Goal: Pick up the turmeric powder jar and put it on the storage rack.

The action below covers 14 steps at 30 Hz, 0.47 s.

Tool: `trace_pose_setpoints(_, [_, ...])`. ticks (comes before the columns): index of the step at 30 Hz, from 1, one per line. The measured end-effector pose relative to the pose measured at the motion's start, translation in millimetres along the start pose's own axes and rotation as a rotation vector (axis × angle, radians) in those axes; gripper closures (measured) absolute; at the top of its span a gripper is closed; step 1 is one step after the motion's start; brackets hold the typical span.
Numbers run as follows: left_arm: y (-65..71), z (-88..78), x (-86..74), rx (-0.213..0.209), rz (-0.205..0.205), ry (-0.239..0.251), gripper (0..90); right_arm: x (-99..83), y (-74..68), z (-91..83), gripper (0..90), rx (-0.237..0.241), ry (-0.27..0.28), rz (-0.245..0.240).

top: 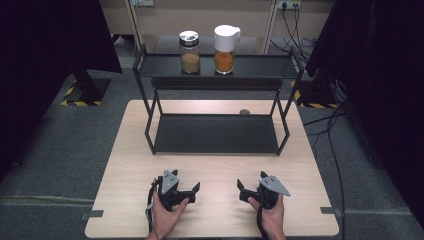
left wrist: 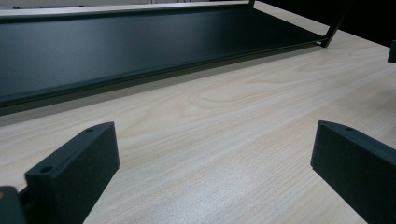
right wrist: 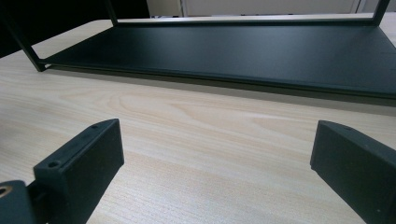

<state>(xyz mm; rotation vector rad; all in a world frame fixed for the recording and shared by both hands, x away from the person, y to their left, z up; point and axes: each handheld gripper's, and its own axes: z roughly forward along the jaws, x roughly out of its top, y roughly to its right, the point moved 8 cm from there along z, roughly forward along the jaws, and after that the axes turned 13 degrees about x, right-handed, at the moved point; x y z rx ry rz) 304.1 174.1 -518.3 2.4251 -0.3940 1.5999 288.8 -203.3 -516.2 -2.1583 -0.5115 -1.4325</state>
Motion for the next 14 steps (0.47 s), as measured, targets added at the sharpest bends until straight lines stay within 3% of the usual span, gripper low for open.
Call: trace_pose_setpoints(14, [0.1, 0.1, 0.1, 0.001, 0.001, -0.001, 0.3, 0.1, -0.3, 0.2, 2.8, 0.002, -0.002, -0.004])
